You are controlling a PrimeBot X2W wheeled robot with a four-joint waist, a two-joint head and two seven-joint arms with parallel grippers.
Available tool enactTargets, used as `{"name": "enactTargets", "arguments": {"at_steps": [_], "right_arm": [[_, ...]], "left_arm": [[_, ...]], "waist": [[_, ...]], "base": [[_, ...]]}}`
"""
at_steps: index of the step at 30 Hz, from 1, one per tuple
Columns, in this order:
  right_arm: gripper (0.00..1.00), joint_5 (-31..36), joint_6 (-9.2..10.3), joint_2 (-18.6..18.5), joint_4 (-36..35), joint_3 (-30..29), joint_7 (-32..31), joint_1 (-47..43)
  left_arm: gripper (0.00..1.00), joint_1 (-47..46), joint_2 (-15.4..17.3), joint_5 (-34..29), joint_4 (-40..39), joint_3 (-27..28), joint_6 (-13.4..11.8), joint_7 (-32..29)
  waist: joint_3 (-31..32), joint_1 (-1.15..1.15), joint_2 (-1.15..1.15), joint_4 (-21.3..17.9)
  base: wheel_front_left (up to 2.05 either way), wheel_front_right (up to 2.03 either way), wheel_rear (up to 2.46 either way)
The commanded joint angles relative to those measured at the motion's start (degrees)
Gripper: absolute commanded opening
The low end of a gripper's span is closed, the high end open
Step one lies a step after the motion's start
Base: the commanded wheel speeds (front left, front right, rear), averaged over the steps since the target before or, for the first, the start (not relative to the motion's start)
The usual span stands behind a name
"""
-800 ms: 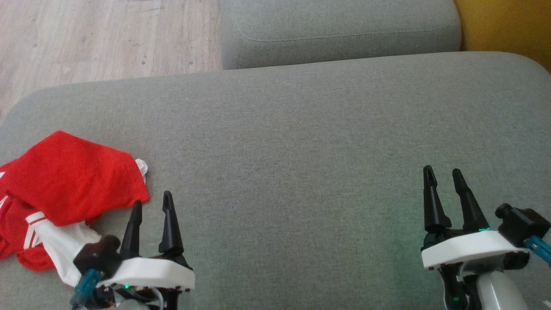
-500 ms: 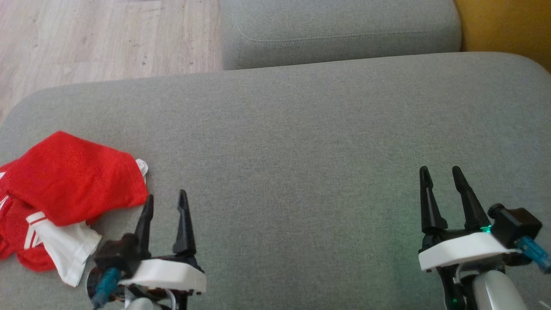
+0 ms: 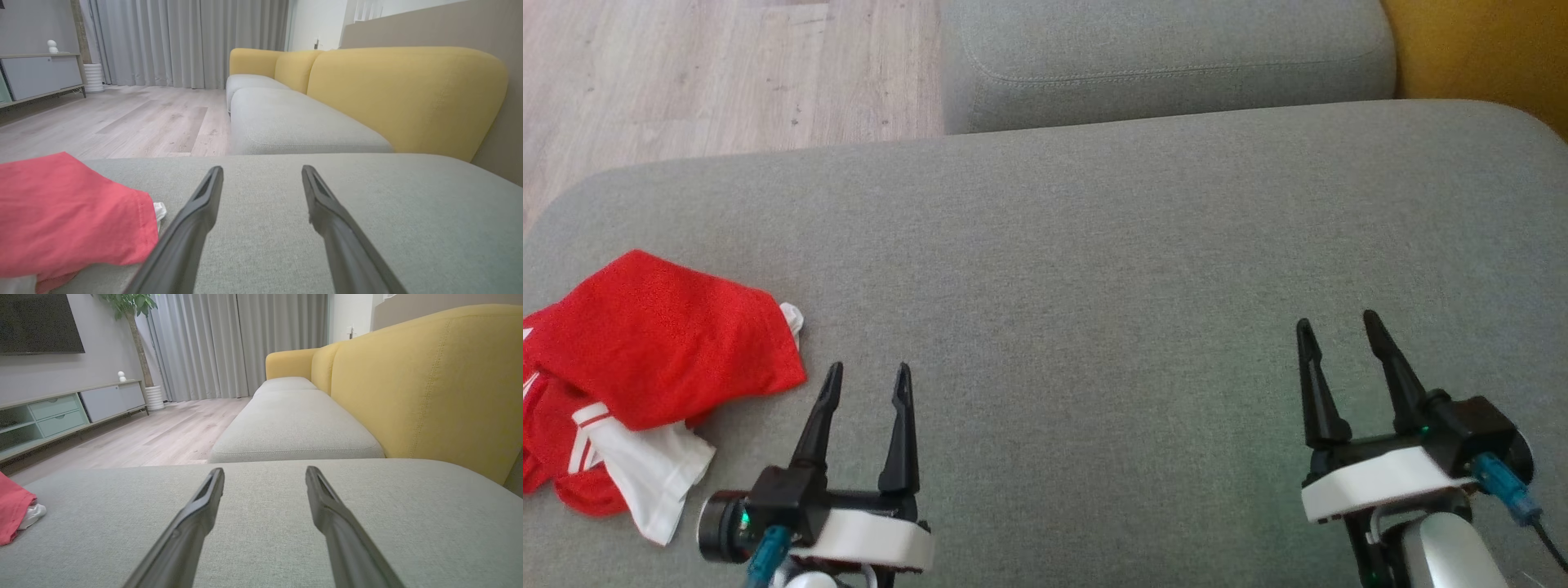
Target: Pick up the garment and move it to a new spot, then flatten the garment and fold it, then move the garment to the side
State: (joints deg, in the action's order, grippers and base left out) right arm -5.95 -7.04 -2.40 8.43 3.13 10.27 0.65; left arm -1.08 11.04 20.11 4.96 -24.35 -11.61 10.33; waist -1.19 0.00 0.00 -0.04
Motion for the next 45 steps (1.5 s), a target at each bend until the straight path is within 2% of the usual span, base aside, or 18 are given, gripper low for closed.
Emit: {"name": "enactTargets", "arguments": {"at_steps": [1,11,14,17,21,32,45], "right_arm": [[1.0,1.0,-0.37,-0.4,-2.5,1.8,1.0,2.7],[1.0,-9.3,-0.41,-0.4,-2.4,2.9,2.7,1.7],[1.0,-11.0,-0.42,-0.5,-2.4,3.6,3.2,1.5],[1.0,-10.3,-0.43,-0.5,-2.6,3.9,3.7,1.3],[1.0,-8.1,-0.44,-0.5,-2.8,4.4,4.4,1.1],[1.0,-7.8,-0.45,-0.5,-1.1,4.5,4.7,1.1],[1.0,-8.1,-0.45,-0.5,-0.6,4.2,4.7,1.2]], "left_arm": [[1.0,-2.4,0.0,-0.6,-3.1,2.0,-0.1,1.0],[1.0,0.2,-3.4,-5.4,-5.2,7.0,5.2,2.6],[1.0,1.3,-4.4,-6.6,-5.8,7.9,8.7,3.1],[1.0,2.0,-5.3,-9.2,-6.0,9.3,11.1,3.7],[1.0,2.7,-6.5,-12.7,-6.1,10.9,12.7,4.3],[1.0,3.2,-7.9,-14.9,-3.1,12.8,15.1,4.7],[1.0,3.2,-8.1,-14.4,-2.6,13.5,16.0,4.7]], "waist": [[-0.1,0.0,0.0,0.0],[-0.1,0.0,0.0,0.0],[-0.1,0.0,0.0,0.1],[0.0,0.0,0.0,0.1],[0.0,0.0,0.0,-0.1],[0.2,0.0,0.0,-0.2],[0.1,0.0,0.0,0.0]], "base": [[0.0,0.0,0.0],[0.0,0.0,0.0],[0.0,0.0,0.0],[0.0,0.0,0.0],[0.0,0.0,0.0],[0.0,0.0,0.0],[0.0,0.0,0.0]]}}
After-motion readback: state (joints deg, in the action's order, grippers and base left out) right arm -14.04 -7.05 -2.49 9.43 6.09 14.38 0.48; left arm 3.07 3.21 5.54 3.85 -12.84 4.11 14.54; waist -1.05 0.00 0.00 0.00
